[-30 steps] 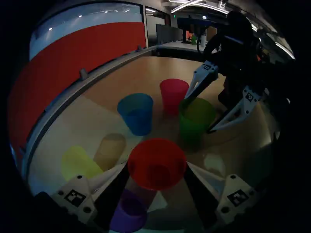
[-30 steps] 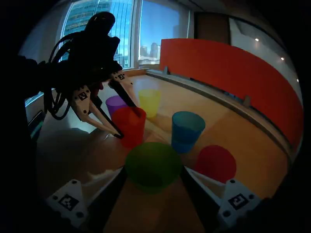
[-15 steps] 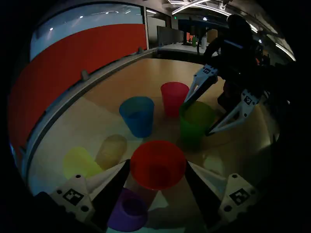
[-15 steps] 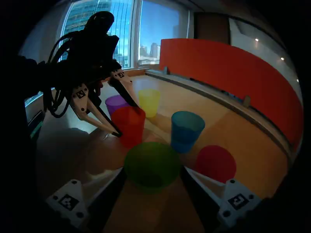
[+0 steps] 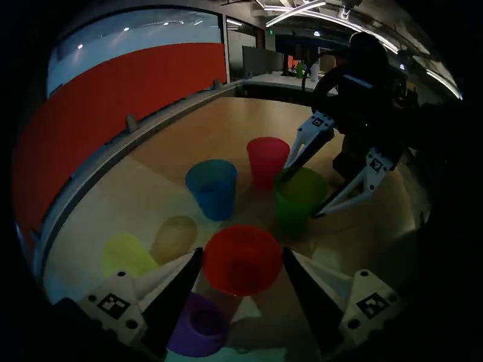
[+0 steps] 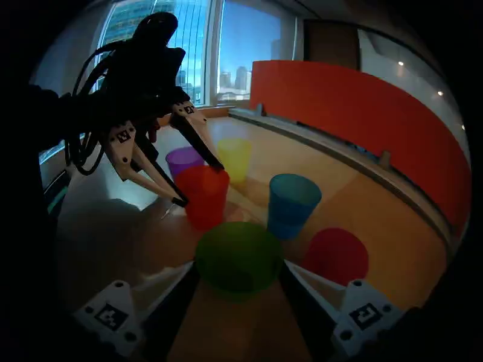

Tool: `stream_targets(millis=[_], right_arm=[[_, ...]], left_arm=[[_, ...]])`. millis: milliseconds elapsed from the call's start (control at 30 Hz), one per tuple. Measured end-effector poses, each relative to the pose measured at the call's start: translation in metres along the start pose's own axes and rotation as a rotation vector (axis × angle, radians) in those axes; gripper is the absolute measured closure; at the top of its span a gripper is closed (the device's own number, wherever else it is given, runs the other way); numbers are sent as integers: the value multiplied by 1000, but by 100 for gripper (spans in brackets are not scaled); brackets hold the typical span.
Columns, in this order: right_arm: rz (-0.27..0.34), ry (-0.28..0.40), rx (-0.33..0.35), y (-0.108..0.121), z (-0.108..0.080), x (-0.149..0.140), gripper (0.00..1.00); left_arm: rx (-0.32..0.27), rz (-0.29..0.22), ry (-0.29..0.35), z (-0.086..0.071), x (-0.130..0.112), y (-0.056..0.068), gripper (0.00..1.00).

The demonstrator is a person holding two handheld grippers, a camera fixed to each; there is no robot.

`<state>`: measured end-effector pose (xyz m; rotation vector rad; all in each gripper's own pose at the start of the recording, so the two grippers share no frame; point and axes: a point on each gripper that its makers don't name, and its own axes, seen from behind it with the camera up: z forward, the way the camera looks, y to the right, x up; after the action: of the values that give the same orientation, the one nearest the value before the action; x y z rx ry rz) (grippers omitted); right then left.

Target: Pour water

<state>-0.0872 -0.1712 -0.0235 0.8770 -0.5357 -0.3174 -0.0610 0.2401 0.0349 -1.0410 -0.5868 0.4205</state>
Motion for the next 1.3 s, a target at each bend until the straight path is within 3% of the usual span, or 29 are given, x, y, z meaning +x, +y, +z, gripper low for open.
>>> stream_targets(millis=[467,767,1300], right_arm=[[-17,-1,11,-2,1,0,9],[-19,1,10,-1,3,1,9],[-10,4,12,0,4,2,9]], left_arm=[[1,-8,13,-8,15,-4,3],[13,-12,19,-10,28,-16,3],[14,-24,-12,4,42,-33,3]])
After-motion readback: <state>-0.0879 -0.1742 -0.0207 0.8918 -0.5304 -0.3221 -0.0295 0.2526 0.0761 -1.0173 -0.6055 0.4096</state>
